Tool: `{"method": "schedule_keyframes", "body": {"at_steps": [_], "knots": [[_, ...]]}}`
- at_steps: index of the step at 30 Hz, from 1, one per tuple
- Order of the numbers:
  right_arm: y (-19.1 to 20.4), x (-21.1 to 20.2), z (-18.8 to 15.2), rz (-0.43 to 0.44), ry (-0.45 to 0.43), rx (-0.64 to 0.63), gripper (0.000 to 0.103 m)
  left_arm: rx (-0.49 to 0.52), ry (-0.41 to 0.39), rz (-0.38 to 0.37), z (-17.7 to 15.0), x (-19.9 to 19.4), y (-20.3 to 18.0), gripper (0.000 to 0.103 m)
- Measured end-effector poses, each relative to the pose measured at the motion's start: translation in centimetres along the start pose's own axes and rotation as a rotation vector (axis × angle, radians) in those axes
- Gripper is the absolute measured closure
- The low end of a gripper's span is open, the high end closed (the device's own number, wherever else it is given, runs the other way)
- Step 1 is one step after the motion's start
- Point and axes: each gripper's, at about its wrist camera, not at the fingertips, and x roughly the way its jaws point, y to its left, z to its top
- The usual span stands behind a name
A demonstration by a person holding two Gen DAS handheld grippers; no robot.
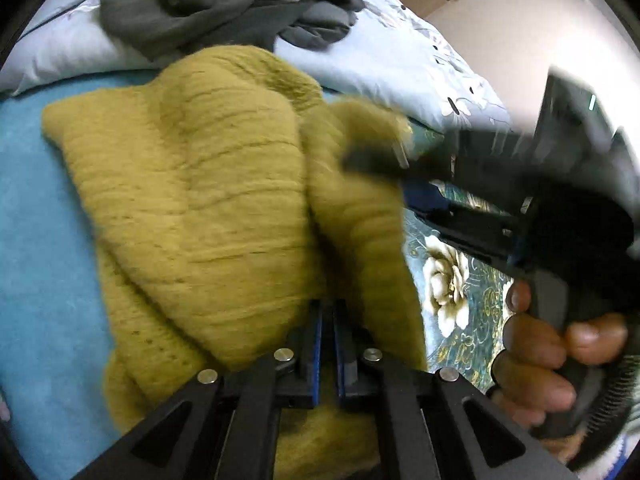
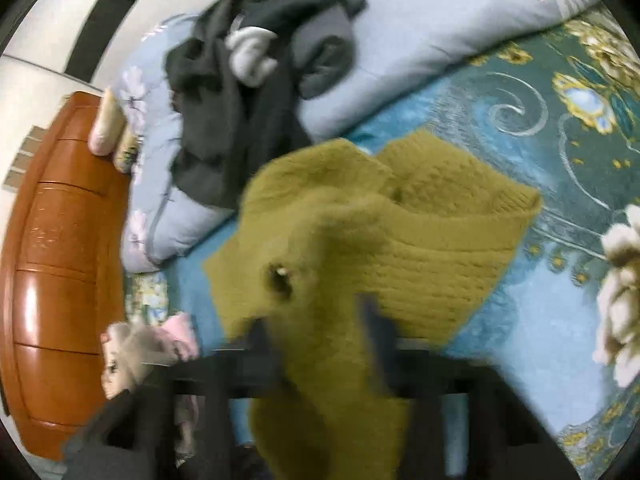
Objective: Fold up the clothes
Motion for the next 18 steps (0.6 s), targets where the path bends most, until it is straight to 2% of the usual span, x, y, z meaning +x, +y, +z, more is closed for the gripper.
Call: {"method": "schedule_keyframes", "body": {"at_steps": [1, 4, 6, 7, 9, 10, 11, 13, 15, 18], "knots": [[-0.8, -0.2, -0.1, -0.013, -0.005, 0.014, 0.093, -0.001, -0.005, -0.001, 0.1, -0.5, 0.3, 0.096], [-3.7, -1.8, 0.1, -0.037, -0.051, 0.057, 0.095, 0.017, -0.057, 0.018, 1.6, -2.5, 1.1, 0.093], [-6.1, -4.0, -0.2, -0.052, -0.111, 0.102, 0.096, 0.054, -0.095, 0.055, 4.5, -2.8, 0.8, 0.081], [-7.2, -5.3, -0.4, -0.062, -0.144, 0.11, 0.096, 0.086, -0.106, 0.077, 6.2, -2.7, 0.4, 0.066], [-9.2, -7.7, -1.0, -0.083, -0.197, 0.121, 0.096, 0.15, -0.127, 0.122, 9.5, -2.3, -0.5, 0.051], [-10.1, -8.9, -1.4, -0.094, -0.218, 0.124, 0.096, 0.184, -0.138, 0.145, 11.1, -2.2, -1.0, 0.049], [-11.0, -10.1, -1.8, -0.106, -0.24, 0.126, 0.096, 0.26, -0.143, 0.185, 13.0, -1.3, -2.5, 0.043], [-12.6, -12.0, -2.7, -0.126, -0.271, 0.138, 0.096, 0.39, -0.126, 0.226, 15.8, 0.9, -4.2, 0.036], [-13.9, -13.3, -3.6, -0.138, -0.291, 0.154, 0.096, 0.494, -0.092, 0.263, 18.1, 3.3, -5.3, 0.035], [-15.3, -14.4, -5.1, -0.146, -0.303, 0.179, 0.096, 0.572, 0.042, 0.313, 19.6, 7.5, -4.8, 0.035]]}}
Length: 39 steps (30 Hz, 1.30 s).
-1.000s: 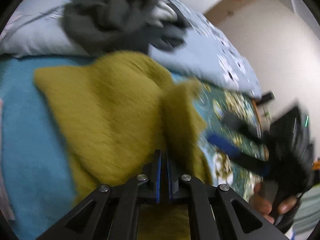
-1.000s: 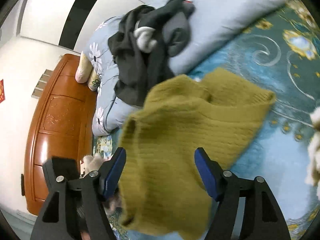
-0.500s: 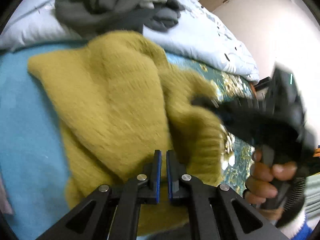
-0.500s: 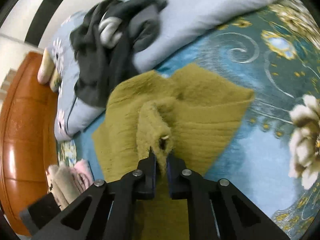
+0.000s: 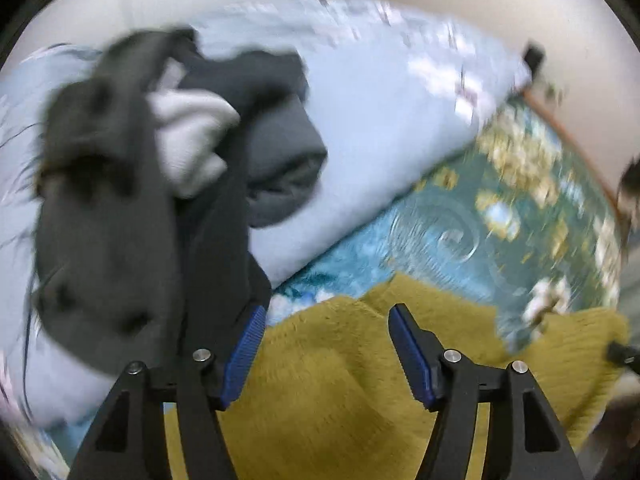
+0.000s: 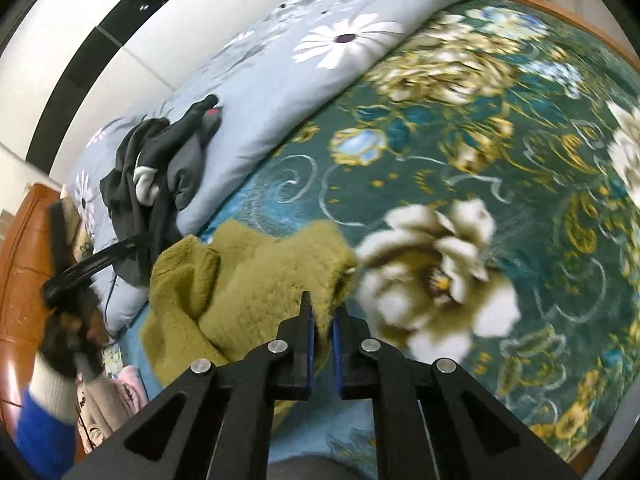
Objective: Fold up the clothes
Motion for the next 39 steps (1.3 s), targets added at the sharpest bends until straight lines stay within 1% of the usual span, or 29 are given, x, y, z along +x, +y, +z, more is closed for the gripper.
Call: {"method": "schedule_keyframes", "body": {"at_steps": [1, 4, 5, 6, 7, 8, 9, 11, 15, 17, 19, 22, 23, 25, 27, 28, 29, 30, 31, 33, 35, 37, 38, 39], "knots": [[-0.6, -0.4, -0.3, -0.004, -0.004, 0.008, 0.096, 0.014, 0.047, 0.004, 0.4, 1.4, 0.1, 0.035], [-0.8, -1.0, -1.0, -0.003, -0.006, 0.008, 0.096, 0.003, 0.163, -0.013, -0.4, 4.2, 0.9, 0.035], [-0.9, -1.2, -1.1, 0.003, -0.01, 0.013, 0.096, -0.005, 0.2, -0.018, -0.8, 5.0, 1.1, 0.037], [-1.0, -1.3, -1.1, 0.008, -0.012, 0.019, 0.096, -0.017, 0.209, -0.011, -1.1, 5.3, 1.2, 0.038], [-1.0, -1.5, -1.1, 0.012, -0.015, 0.024, 0.096, -0.032, 0.202, -0.013, -1.5, 5.2, 1.4, 0.05], [-1.0, -1.5, -1.0, 0.014, -0.015, 0.029, 0.096, -0.048, 0.195, -0.006, -2.0, 5.0, 1.6, 0.077], [-0.9, -1.6, -1.0, 0.017, -0.015, 0.031, 0.096, -0.064, 0.189, 0.001, -2.5, 4.9, 1.8, 0.088], [-0.7, -1.7, -0.8, 0.021, -0.022, 0.028, 0.096, -0.094, 0.154, 0.019, -3.6, 4.0, 1.9, 0.091], [0.3, -2.9, 0.6, 0.031, -0.056, 0.015, 0.096, -0.203, 0.036, 0.006, -5.2, 0.0, 2.9, 0.092], [1.5, -4.3, 2.4, 0.041, -0.101, -0.001, 0.096, -0.262, -0.071, -0.008, -4.8, -4.2, 4.0, 0.092], [3.1, -6.5, 4.9, 0.04, -0.167, -0.037, 0.096, -0.294, -0.184, -0.031, -4.3, -8.8, 4.9, 0.092], [5.9, -10.9, 8.3, 0.044, -0.286, -0.108, 0.096, -0.309, -0.377, -0.079, -4.2, -17.3, 5.6, 0.092], [6.8, -12.6, 9.3, 0.048, -0.33, -0.134, 0.096, -0.31, -0.453, -0.107, -4.8, -20.5, 5.5, 0.092], [8.6, -16.1, 10.7, 0.054, -0.412, -0.185, 0.096, -0.301, -0.543, -0.124, -6.6, -24.4, 5.1, 0.092], [9.4, -18.8, 10.8, 0.07, -0.471, -0.224, 0.096, -0.283, -0.598, -0.122, -9.4, -26.9, 4.5, 0.092], [9.8, -20.1, 10.8, 0.078, -0.5, -0.243, 0.096, -0.287, -0.593, -0.122, -11.3, -26.7, 4.1, 0.091], [9.6, -20.5, 10.4, 0.084, -0.499, -0.248, 0.096, -0.293, -0.587, -0.122, -13.2, -26.5, 3.7, 0.091], [9.5, -20.9, 10.0, 0.089, -0.497, -0.253, 0.096, -0.316, -0.554, -0.13, -15.0, -25.3, 3.7, 0.091], [9.0, -20.6, 9.3, 0.085, -0.473, -0.255, 0.096, -0.34, -0.521, -0.138, -16.8, -24.2, 3.7, 0.091], [7.1, -18.2, 7.3, 0.046, -0.381, -0.236, 0.096, -0.415, -0.403, -0.16, -20.9, -19.4, 3.1, 0.091], [4.9, -15.2, 5.0, 0.003, -0.279, -0.205, 0.096, -0.543, -0.271, -0.189, -25.8, -14.9, 2.9, 0.091], [1.9, -11.5, 2.6, -0.051, -0.162, -0.146, 0.096, -0.663, -0.186, -0.21, -30.0, -12.1, 2.0, 0.092], [0.3, -9.6, 1.2, -0.079, -0.104, -0.109, 0.096, -0.723, -0.147, -0.223, -32.2, -11.0, 1.3, 0.097], [-1.2, -8.1, 0.1, -0.099, -0.053, -0.068, 0.096, -0.745, -0.133, -0.226, -33.4, -10.5, 1.1, 0.098]]}}
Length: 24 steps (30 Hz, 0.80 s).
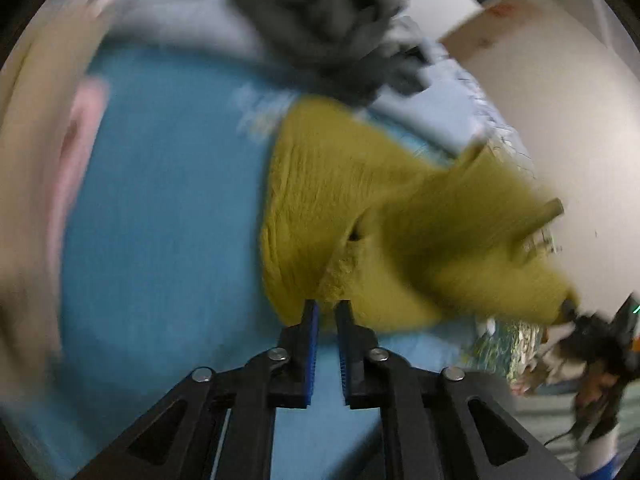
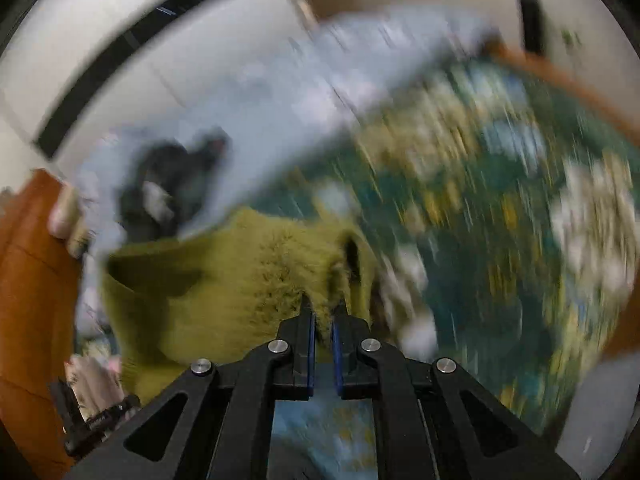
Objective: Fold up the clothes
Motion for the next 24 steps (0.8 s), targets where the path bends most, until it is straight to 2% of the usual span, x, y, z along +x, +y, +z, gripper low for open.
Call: {"method": "schedule_keyframes", "body": {"at_steps": [2, 4, 7, 10, 12, 13, 14, 16, 19, 20, 24], "knots": [[-2.1, 2.3, -2.3, -0.027, 0.075, 0.06, 0.096, -0.029, 0.021, 0.017, -1.8, 0.3, 1.2, 0.098], [-3.4, 3.1, -3.4, -0.036, 0.098, 0.096, 0.096, -0.036, 0.032, 0.029, -2.0, 0.0, 1.9, 0.098], [-4.9, 3.3, -3.8, -0.024, 0.105, 0.148, 0.096, -0.011, 0.007, 0.019, -0.7, -1.4, 1.3, 0.098], [-5.9, 3.2, -3.6, -0.022, 0.101, 0.163, 0.096, 0.044, 0.0, -0.022, 1.9, -1.0, -1.2, 0.089], [-6.2, 3.1, -3.8, -0.022, 0.106, 0.173, 0.096, 0.077, 0.025, -0.051, 4.0, 0.2, -3.3, 0.071], [-6.3, 3.0, -3.9, -0.022, 0.109, 0.178, 0.096, 0.091, 0.037, -0.064, 5.0, 1.2, -4.3, 0.054], [-6.4, 3.2, -4.0, -0.024, 0.111, 0.177, 0.096, 0.105, 0.049, -0.076, 5.9, 2.3, -5.2, 0.043], [-6.7, 3.5, -4.2, -0.027, 0.116, 0.175, 0.096, 0.119, 0.076, -0.097, 8.0, 4.8, -7.0, 0.042], [-7.0, 3.9, -4.4, -0.051, 0.127, 0.146, 0.095, 0.118, 0.173, -0.124, 10.3, 9.2, -9.2, 0.042], [-7.2, 4.1, -4.4, -0.06, 0.134, 0.14, 0.095, 0.133, 0.22, -0.116, 10.9, 11.2, -9.9, 0.042], [-8.4, 4.6, -4.5, -0.065, 0.152, 0.162, 0.095, 0.177, 0.316, -0.048, 11.7, 16.2, -11.7, 0.042]]}}
